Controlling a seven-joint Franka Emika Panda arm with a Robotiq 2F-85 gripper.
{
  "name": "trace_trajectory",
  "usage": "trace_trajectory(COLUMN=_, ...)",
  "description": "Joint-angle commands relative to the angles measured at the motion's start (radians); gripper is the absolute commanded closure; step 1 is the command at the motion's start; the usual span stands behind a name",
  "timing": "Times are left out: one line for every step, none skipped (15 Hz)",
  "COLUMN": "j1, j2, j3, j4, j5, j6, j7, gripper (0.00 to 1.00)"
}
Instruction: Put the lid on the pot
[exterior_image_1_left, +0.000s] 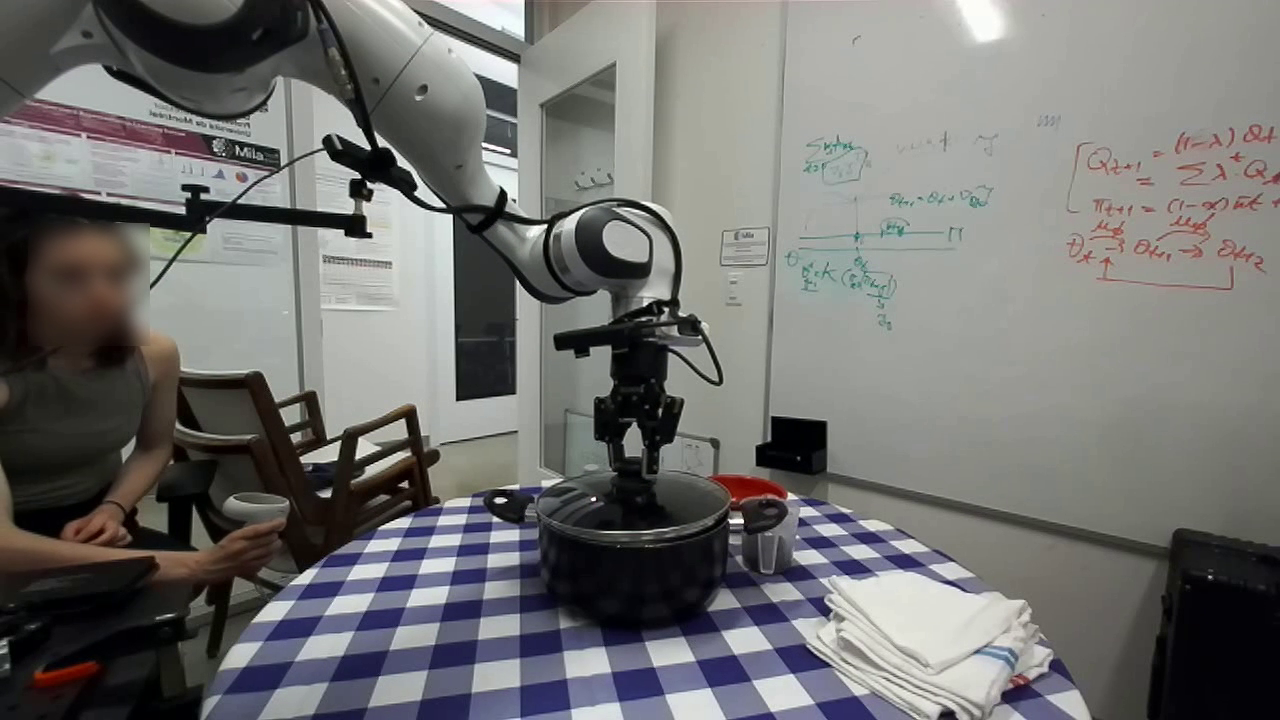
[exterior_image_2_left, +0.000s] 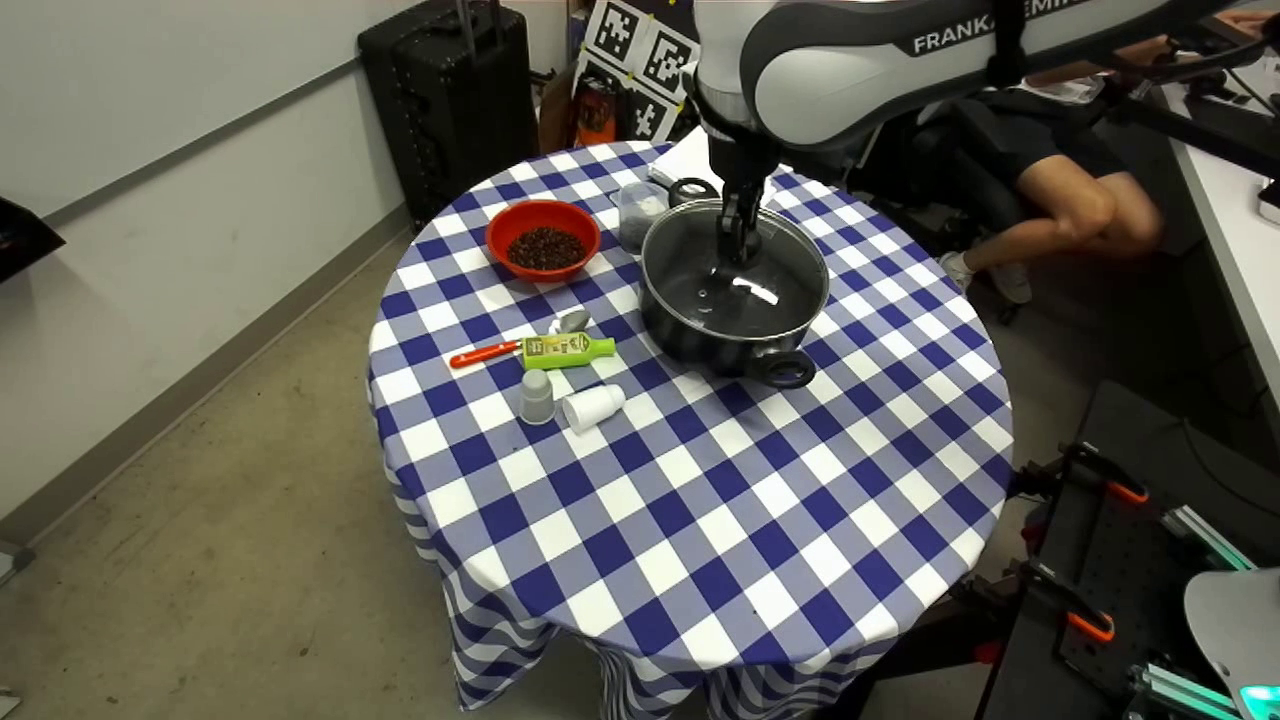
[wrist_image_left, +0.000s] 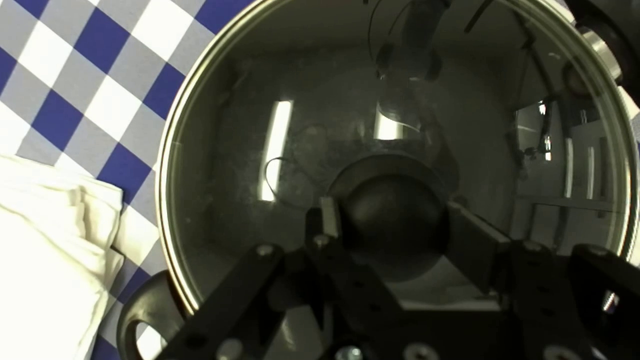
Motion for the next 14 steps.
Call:
trace_trajectory(j1=0.007, j2=-0.018, j3=0.001, j4=-0.006, j5=0.001, j6=-0.013, j7=0.009, gripper=0.74)
trace_trajectory(j1=0.007, j2=-0.017, j3=0.002, j4=-0.004, j5=0.002, j6=-0.013, j7=0.008, gripper=0.74)
trace_trajectory(j1=0.007, j2=-0.016, j3=0.002, j4=-0.003, j5=0.003, j6=-0.014, j7=0.007, gripper=0.74)
trace_trajectory(j1=0.008, j2=-0.015, j3=0.003, j4=-0.004, j5=0.003, j6=-0.014, j7=0.007, gripper=0.74)
trace_trajectory(j1=0.008, j2=-0.015, j3=0.003, j4=-0.005, j5=0.002, j6=-0.012, j7=0.008, gripper=0.74)
trace_trajectory(j1=0.008, j2=-0.015, j3=0.004, j4=-0.006, j5=0.003, j6=-0.009, j7=0.008, gripper=0.74)
trace_trajectory(j1=0.007, j2=-0.014, j3=0.005, j4=-0.006, j5=0.005, j6=-0.006, j7=0.007, gripper=0.74)
trace_trajectory(j1=0.007, j2=-0.014, j3=0.006, j4=-0.007, j5=0.005, j6=-0.004, j7=0.007, gripper=0.74)
trace_trajectory(j1=0.007, j2=-0.014, j3=0.006, j4=-0.006, j5=0.005, j6=-0.003, j7=0.006, gripper=0.74)
trace_trajectory(j1=0.007, j2=-0.013, j3=0.007, j4=-0.006, j5=0.006, j6=-0.003, j7=0.006, gripper=0.74)
trace_trajectory(j1=0.007, j2=-0.013, j3=0.007, j4=-0.005, j5=0.007, j6=-0.004, j7=0.006, gripper=0.74)
trace_trajectory(j1=0.006, j2=-0.012, j3=0.007, j4=-0.005, j5=0.008, j6=-0.007, j7=0.006, gripper=0.61)
trace_trajectory(j1=0.006, j2=-0.011, j3=0.007, j4=-0.005, j5=0.008, j6=-0.008, j7=0.008, gripper=0.24)
trace_trajectory(j1=0.006, j2=-0.011, j3=0.007, j4=-0.006, j5=0.009, j6=-0.007, j7=0.008, gripper=0.23)
